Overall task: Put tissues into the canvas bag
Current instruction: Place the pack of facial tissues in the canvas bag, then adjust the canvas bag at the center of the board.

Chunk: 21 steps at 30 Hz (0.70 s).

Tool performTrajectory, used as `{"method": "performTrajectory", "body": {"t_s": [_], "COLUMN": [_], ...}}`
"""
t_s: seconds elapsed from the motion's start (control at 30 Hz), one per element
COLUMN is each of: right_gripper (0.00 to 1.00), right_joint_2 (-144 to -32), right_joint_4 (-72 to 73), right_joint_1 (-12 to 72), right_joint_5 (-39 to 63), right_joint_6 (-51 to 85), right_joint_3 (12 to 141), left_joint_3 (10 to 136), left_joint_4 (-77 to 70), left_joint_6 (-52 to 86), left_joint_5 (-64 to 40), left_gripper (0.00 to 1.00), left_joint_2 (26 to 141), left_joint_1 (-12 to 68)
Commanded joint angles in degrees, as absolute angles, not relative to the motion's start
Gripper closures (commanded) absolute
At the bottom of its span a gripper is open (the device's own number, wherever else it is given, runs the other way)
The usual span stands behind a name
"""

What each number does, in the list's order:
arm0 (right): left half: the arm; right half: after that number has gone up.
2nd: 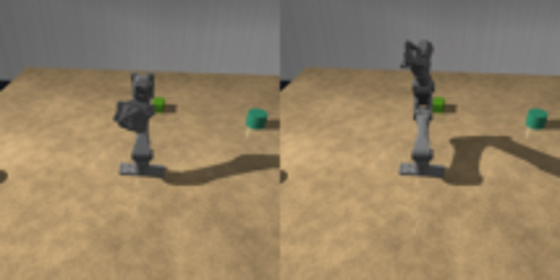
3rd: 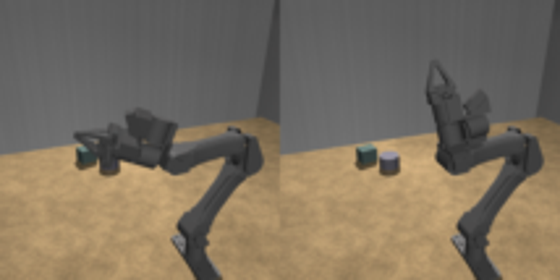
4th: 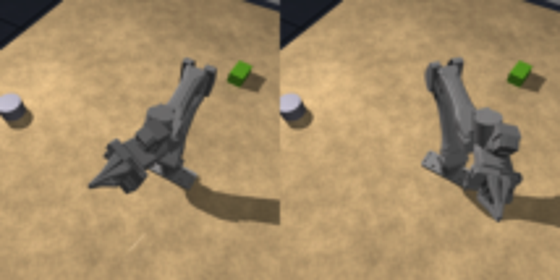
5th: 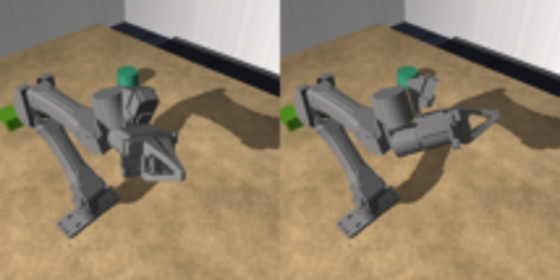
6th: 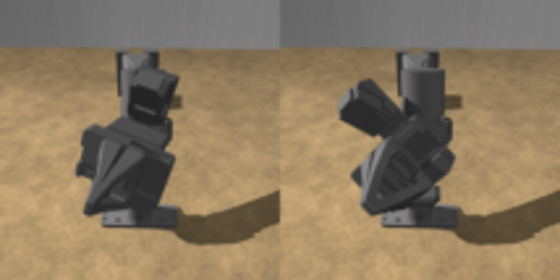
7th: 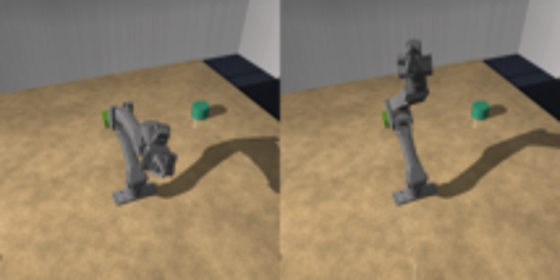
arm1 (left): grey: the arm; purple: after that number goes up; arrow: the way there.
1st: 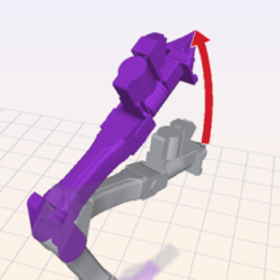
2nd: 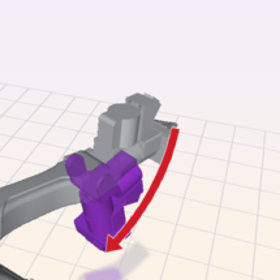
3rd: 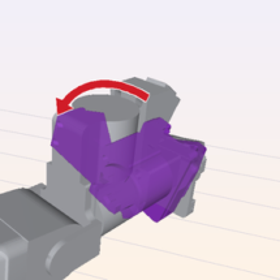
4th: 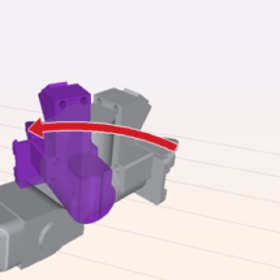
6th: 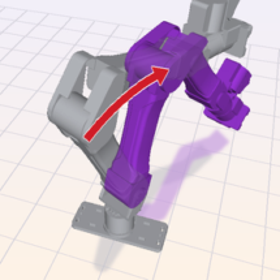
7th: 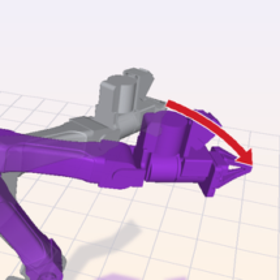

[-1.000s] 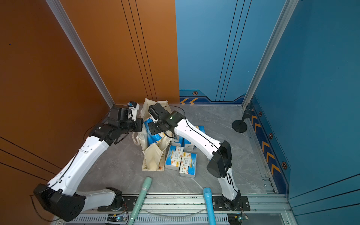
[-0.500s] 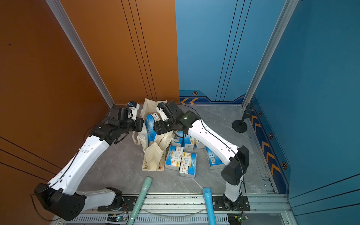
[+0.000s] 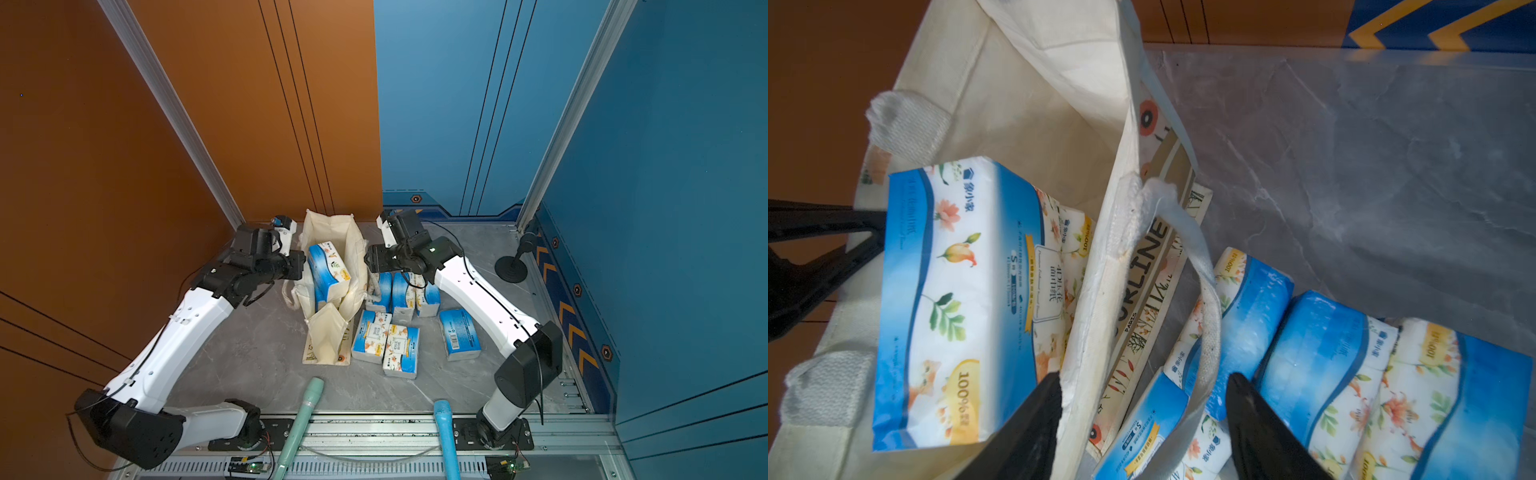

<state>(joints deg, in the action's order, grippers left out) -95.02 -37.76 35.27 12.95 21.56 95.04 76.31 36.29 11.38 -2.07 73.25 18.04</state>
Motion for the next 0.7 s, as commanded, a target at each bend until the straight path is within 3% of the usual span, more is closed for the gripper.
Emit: {"method": "performTrajectory", "body": {"t_s": [0.0, 0.1, 0.23, 0.4, 0.67], "right_gripper": [0.36, 0.37, 0.47, 0.52, 0.88], "right_joint_2": [-95.7, -96.9, -98.4, -100.3, -101.1], "right_joint_4": [-35.3, -34.1, -32.6, -31.9, -31.9], "right_joint_1": [35.4, 35.3, 35.5, 36.3, 37.2], "right_joint_5": [15.9, 17.2, 19.1, 22.0, 22.3], "right_joint_6": [22.9, 23.5, 24.3, 24.6, 23.9], "right_joint_3": [94.9, 95.0, 95.2, 96.3, 98.5], "left_joint_3": [77.7, 77.7, 77.6, 77.4, 77.8], "left_joint_4": [35.8, 35.8, 35.8, 35.7, 35.3], "left_joint_6": [10.3, 10.2, 10.3, 10.7, 10.5], "left_joint_5": [-3.5, -3.4, -3.4, -3.4, -2.4], "left_gripper": [1.00, 1.00, 1.00, 1.00, 1.00], "left_joint_2": [73.8, 73.8, 73.8, 73.9, 73.0], "left_joint_1": [17.8, 17.8, 17.8, 17.3, 16.6]}}
